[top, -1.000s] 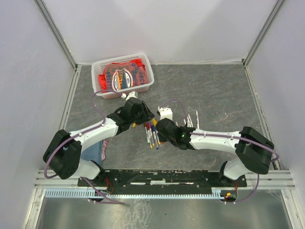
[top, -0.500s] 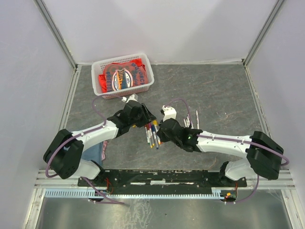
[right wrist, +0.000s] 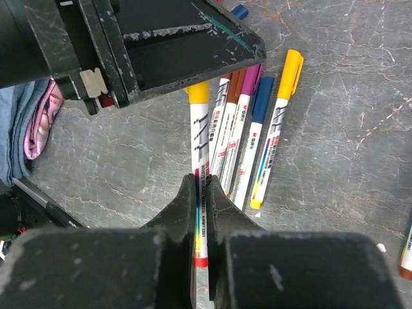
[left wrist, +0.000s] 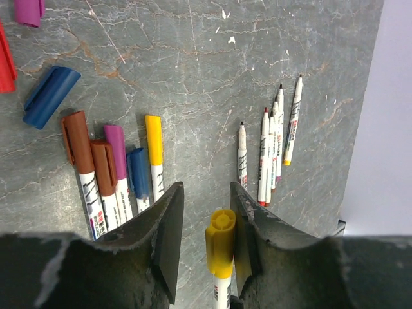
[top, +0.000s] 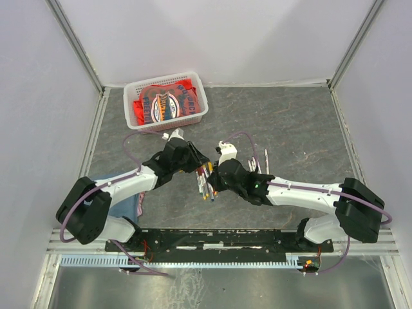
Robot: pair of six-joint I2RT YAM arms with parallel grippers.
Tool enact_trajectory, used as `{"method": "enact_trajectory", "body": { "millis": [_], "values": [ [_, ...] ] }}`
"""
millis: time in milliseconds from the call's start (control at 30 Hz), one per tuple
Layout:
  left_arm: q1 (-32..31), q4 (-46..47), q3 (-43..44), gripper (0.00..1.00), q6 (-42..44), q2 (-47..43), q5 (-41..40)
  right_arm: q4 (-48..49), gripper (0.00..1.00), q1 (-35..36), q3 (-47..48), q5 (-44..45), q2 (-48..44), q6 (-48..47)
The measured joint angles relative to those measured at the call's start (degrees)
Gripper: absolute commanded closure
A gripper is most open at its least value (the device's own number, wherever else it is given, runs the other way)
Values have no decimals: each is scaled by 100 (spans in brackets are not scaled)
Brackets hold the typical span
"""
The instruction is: Open the pen caps
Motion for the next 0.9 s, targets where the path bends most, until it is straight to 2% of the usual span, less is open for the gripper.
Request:
{"method": "enact_trajectory", "body": {
  "millis": [267,533,700,733,833,900],
  "values": [
    [68,127,-160,69,-35,-271,0,44,99,0,0,-85,0,11],
    [101,260,-267,96,-94,-341,105,46,99,0,-2,-120,0,33],
    [122,278,-299,97,-96,-387,140,63,99,0,-2,-118,0,35],
    [129,280,-304,97,-96,-393,142,72,98,0,-2,-118,0,35],
    [131,326,-337,97,-96,-433,146,92,84,0,-2,-118,0,35],
    [133,415,-389,97,-96,-470,153,125,80,-2,-2,-118,0,44]
  ]
}}
